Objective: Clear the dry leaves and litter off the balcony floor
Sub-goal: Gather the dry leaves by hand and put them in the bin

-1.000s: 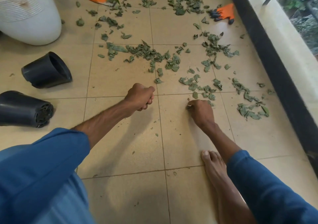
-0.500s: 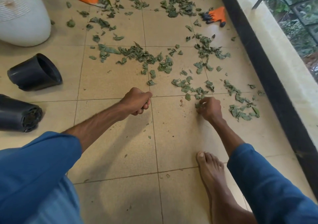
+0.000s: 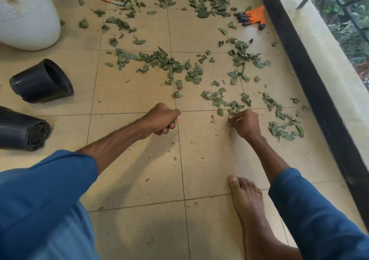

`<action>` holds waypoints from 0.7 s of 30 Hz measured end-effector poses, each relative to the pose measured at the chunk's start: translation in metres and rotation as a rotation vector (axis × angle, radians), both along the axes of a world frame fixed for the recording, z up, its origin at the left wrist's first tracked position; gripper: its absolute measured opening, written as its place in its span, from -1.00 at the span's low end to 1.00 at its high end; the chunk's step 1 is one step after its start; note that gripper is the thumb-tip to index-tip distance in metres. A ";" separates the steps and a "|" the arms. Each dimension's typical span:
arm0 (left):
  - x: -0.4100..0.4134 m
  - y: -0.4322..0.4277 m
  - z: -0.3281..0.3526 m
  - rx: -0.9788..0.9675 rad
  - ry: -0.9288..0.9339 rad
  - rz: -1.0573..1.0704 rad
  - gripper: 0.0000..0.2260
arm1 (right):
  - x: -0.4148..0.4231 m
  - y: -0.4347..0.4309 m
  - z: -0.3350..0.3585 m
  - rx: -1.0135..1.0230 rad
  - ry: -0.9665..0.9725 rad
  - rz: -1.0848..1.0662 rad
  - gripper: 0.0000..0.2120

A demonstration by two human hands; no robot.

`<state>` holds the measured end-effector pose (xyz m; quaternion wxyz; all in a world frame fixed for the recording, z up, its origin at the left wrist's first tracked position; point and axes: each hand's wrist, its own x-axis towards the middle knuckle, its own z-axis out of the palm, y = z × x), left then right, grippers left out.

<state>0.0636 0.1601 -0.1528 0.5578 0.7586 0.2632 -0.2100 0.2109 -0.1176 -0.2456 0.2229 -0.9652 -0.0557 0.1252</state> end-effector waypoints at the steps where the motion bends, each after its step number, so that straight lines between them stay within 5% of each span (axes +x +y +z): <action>1: -0.001 0.001 0.000 -0.004 0.001 -0.001 -0.67 | 0.002 0.006 0.003 0.035 0.005 0.010 -0.85; 7: -0.006 0.006 0.004 -0.011 -0.015 -0.005 -0.66 | 0.016 0.037 0.019 0.196 0.077 -0.010 -0.86; 21: -0.011 0.013 0.002 -0.021 0.013 -0.029 -0.67 | -0.006 0.054 0.003 0.022 -0.128 0.029 -0.84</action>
